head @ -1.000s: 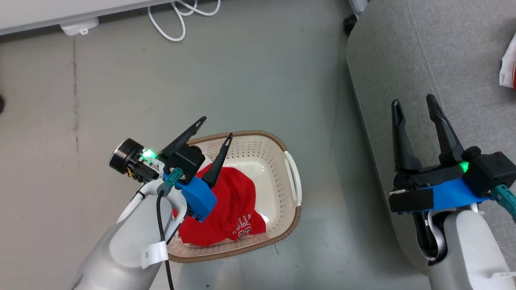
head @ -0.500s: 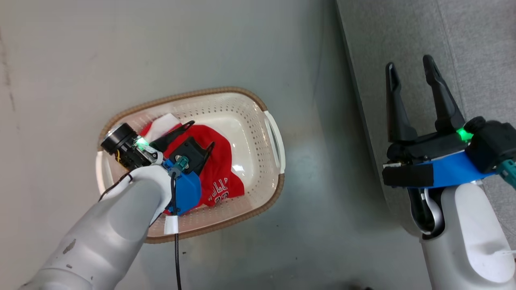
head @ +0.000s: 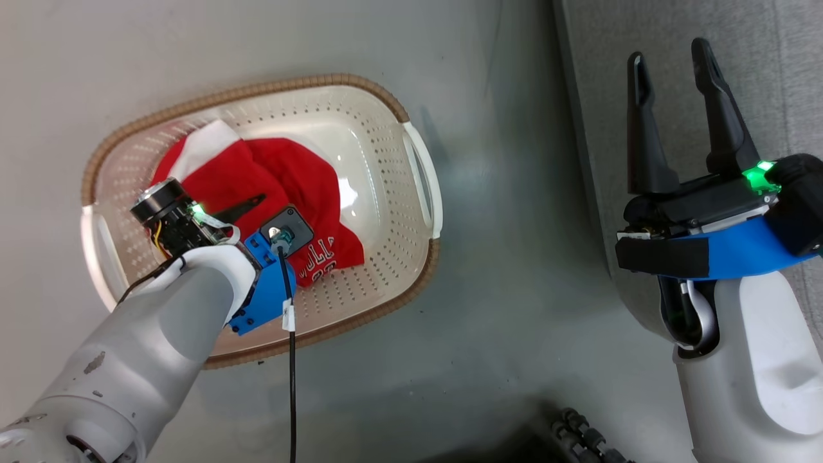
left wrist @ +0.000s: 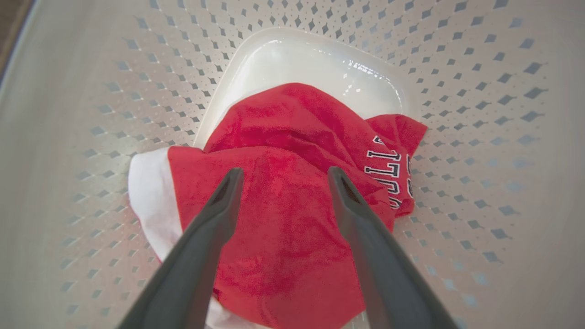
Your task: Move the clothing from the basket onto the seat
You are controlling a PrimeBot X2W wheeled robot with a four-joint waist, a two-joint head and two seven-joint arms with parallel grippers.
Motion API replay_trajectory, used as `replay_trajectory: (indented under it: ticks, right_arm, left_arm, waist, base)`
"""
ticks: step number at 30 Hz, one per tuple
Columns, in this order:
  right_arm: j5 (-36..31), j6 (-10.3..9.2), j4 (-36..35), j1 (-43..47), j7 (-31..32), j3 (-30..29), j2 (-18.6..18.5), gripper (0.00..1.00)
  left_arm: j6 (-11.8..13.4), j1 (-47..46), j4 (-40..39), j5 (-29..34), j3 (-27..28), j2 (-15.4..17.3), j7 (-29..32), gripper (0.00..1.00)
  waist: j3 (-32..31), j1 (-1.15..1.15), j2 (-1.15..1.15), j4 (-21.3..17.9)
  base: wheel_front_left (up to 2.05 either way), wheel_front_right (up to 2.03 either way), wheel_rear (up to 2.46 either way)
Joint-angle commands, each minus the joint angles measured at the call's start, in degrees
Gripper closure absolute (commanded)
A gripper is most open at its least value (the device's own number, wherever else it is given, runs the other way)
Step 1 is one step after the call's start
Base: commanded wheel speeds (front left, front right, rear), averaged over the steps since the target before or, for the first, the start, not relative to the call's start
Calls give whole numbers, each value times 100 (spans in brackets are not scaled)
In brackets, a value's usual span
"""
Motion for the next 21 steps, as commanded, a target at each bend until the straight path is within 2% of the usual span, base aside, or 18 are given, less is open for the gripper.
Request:
replay_trajectory:
  ticks: [1,7,12,21]
  right_arm:
    - [30,1,-52,-99,1,-4,10,0]
    - [-11,1,-231,-210,1,29,10,0]
    - [-27,1,-426,-292,0,66,10,0]
    - [-54,1,-745,-181,1,-24,10,0]
  left_arm:
    - [-3,-114,19,12,-37,60,48,0]
    - [-2,-264,-10,94,-117,147,457,0]
    - [-2,-378,34,401,-126,274,793,0]
    - [-3,-617,153,531,-127,354,1005,0]
  waist:
    - [227,-1,0,-48]
    - [621,-1,0,-44]
    - [910,-1,0,-69]
    - [1294,-1,0,-114]
  base:
    - [0,0,0]
    - [0,0,0]
    - [0,0,0]
    - [0,0,0]
